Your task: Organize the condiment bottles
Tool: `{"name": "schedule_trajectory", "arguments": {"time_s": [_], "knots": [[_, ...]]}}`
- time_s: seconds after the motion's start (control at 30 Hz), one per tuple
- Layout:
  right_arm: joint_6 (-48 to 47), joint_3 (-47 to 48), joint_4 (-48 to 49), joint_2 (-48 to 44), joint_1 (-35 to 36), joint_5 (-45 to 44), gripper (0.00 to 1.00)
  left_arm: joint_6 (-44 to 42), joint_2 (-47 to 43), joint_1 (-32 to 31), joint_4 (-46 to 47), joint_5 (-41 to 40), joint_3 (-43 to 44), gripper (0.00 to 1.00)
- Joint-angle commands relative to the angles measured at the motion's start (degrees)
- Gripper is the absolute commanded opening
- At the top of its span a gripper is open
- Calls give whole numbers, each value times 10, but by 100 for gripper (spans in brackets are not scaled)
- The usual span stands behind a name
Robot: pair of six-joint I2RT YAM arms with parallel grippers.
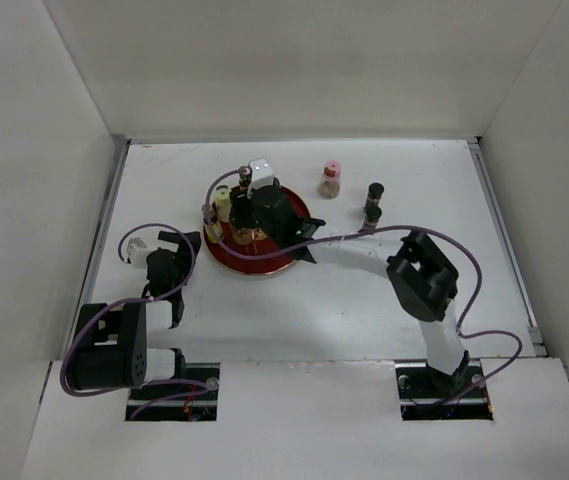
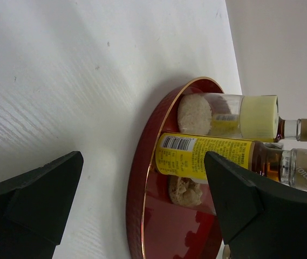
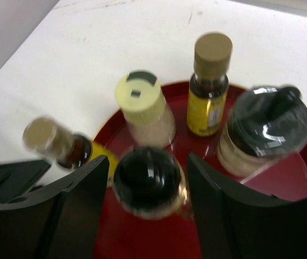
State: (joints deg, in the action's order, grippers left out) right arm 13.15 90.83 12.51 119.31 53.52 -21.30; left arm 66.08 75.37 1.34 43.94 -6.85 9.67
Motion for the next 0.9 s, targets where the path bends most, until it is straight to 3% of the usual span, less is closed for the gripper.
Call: {"name": "schedule_trajectory", "arguments": {"time_s": [0.0, 0.1, 0.23, 0.33, 0.4, 0.6, 0.87], "knots": [[0, -61, 48, -134, 9, 16, 67, 3, 6, -4, 23, 6, 13, 100], [1, -157, 73, -222, 9, 8, 61, 3, 9, -5, 24, 7, 14, 100], [6, -294, 67, -352, -28, -27, 28, 3, 6, -5, 25, 7, 13, 100], [20, -373, 11, -433, -63, -77, 24, 2, 1, -5, 25, 6, 11, 100], [35, -409, -56, -477, -80, -116, 27, 2, 4, -5, 25, 6, 12, 100], [73, -506, -142, -534, -118, -213, 63, 0, 5, -9, 26, 4, 14, 100], [91, -489, -131, -483, -137, -161, 77, -4, -7, -6, 23, 1, 9, 100]]}}
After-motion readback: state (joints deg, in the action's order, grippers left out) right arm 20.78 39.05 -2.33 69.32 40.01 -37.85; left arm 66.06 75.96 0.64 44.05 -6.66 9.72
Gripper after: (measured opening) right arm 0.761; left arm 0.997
